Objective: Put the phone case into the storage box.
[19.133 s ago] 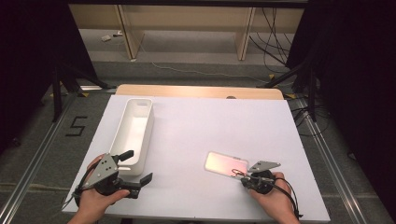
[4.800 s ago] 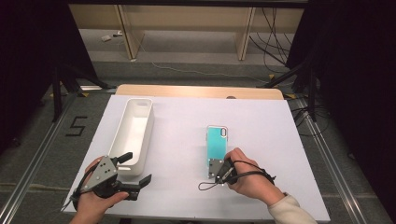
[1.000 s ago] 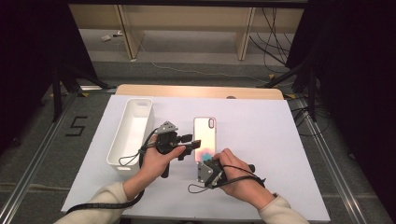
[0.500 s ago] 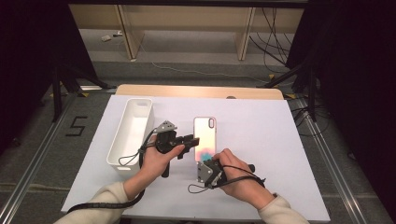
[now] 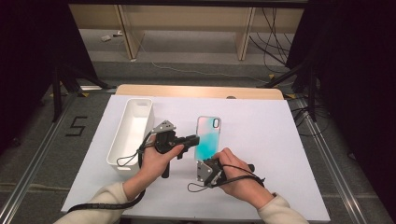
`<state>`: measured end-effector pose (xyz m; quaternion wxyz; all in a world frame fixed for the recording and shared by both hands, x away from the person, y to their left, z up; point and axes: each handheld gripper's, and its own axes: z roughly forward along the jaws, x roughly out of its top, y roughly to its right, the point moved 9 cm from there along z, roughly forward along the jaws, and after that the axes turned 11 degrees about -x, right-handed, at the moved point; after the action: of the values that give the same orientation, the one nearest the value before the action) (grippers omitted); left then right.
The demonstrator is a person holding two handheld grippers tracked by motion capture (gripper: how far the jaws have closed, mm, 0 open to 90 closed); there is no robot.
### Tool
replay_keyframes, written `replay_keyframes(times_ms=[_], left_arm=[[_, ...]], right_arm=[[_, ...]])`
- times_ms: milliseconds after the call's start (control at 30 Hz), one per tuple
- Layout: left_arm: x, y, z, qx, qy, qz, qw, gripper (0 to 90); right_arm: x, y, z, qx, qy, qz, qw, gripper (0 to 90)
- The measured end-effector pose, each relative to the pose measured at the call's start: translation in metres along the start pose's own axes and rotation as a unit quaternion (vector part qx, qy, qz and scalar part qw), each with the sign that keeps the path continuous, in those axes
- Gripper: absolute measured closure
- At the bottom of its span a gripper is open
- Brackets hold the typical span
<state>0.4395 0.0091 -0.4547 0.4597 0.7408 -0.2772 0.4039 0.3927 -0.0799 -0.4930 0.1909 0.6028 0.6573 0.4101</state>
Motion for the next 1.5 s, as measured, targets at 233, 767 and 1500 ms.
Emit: replay_keyframes(times_ms=[233, 767, 1500], left_arm=[[0.002, 0.003, -0.001, -0.004, 0.000, 0.011, 0.9999, 82.8], [0.007, 0.000, -0.008, 0.005, 0.004, 0.033, 0.9994, 83.2], [0.019, -0.009, -0.023, 0.027, 0.024, 0.043, 0.9984, 83.3]], right_arm=[[0.001, 0.001, 0.000, 0.002, 0.004, 0.009, 0.9999, 86.4], [0.007, 0.008, -0.007, 0.027, 0.057, 0.176, 0.9824, 43.8], [-0.009, 0.027, -0.028, 0.007, 0.125, 0.354, 0.9267, 28.2]])
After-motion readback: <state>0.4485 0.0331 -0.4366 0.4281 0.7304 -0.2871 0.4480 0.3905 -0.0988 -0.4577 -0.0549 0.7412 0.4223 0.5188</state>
